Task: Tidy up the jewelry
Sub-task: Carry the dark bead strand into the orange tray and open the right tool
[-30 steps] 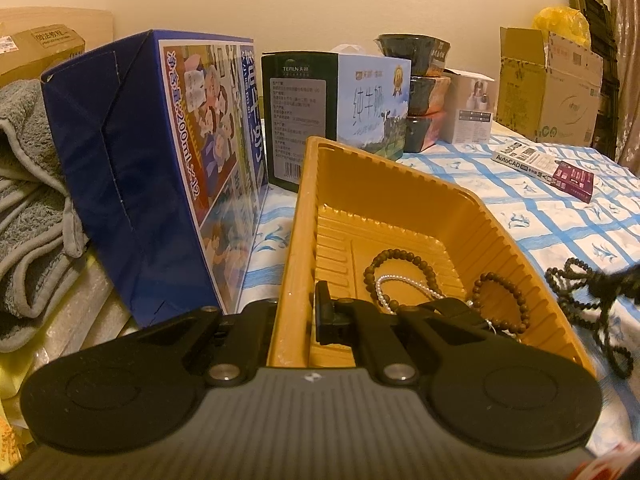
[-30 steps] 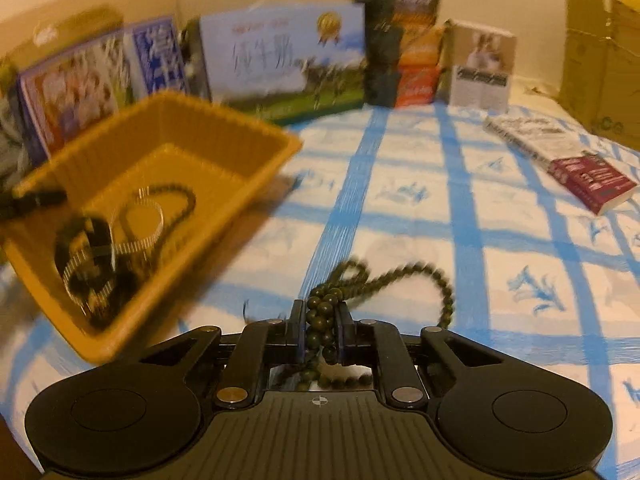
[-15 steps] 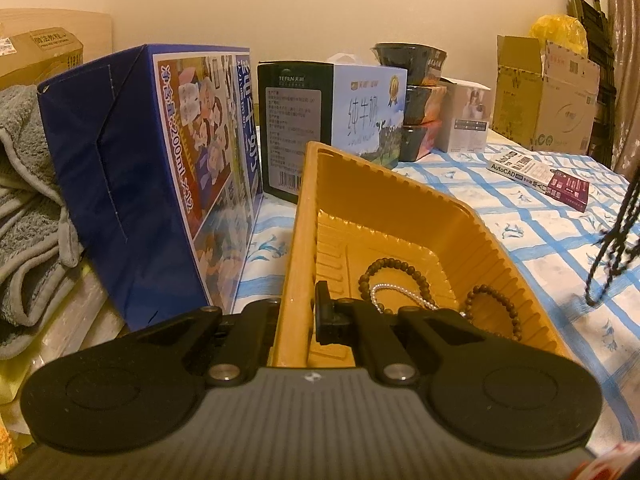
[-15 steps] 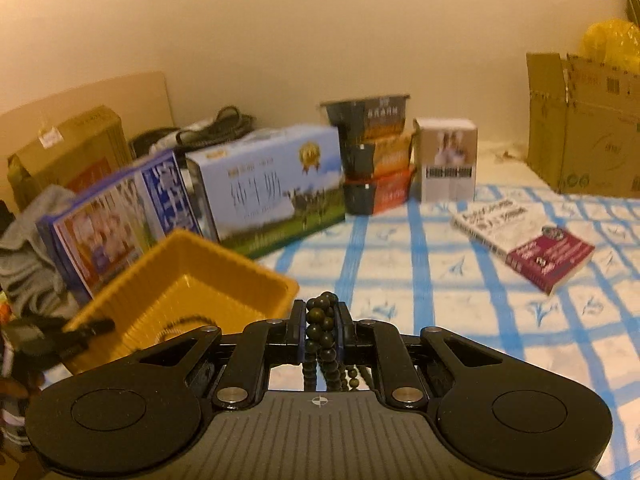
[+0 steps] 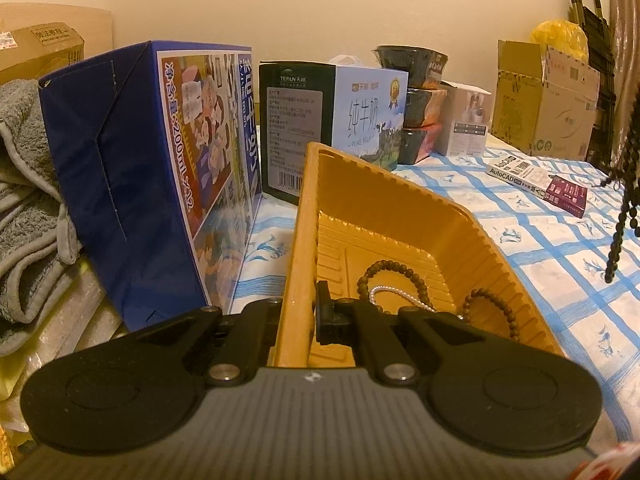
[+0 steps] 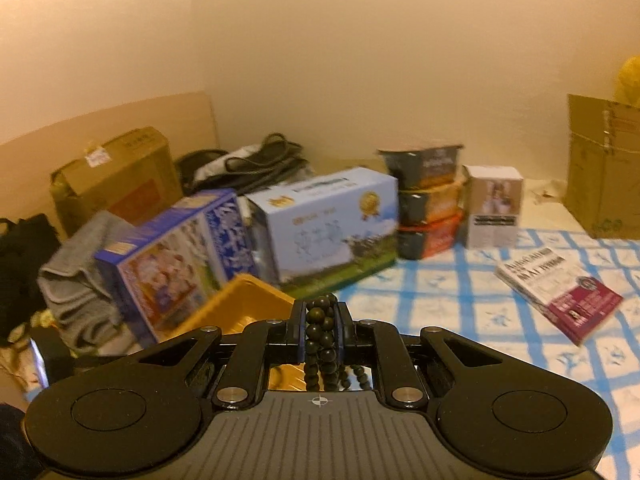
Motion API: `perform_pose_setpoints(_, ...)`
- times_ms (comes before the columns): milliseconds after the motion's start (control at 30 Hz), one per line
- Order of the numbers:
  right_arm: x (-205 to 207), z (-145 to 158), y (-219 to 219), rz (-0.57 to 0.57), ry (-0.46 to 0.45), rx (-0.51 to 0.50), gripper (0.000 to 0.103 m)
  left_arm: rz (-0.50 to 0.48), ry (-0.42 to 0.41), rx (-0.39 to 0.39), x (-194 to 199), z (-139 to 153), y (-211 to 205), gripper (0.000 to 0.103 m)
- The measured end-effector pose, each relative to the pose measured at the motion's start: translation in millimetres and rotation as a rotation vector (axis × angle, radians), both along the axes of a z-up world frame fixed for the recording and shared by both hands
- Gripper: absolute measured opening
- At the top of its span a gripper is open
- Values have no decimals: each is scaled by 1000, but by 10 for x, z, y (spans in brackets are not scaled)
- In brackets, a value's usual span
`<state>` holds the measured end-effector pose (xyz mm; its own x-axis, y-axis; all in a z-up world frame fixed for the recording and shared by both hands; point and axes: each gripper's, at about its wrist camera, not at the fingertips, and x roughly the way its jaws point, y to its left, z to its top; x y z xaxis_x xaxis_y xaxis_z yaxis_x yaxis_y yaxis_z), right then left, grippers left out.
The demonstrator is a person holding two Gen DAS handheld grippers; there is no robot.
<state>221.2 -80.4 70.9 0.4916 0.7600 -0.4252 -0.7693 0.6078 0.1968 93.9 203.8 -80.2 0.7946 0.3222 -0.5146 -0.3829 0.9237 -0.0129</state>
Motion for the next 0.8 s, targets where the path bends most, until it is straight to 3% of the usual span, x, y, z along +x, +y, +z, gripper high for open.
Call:
perform_pose_setpoints(400, -159, -40, 871, 128, 59, 84, 14, 2, -1, -25, -7, -3, 30, 4)
perform_pose_setpoints(800, -145, -638, 1589, 149, 160, 2, 14, 1, -6, -42, -10, 6, 50, 4)
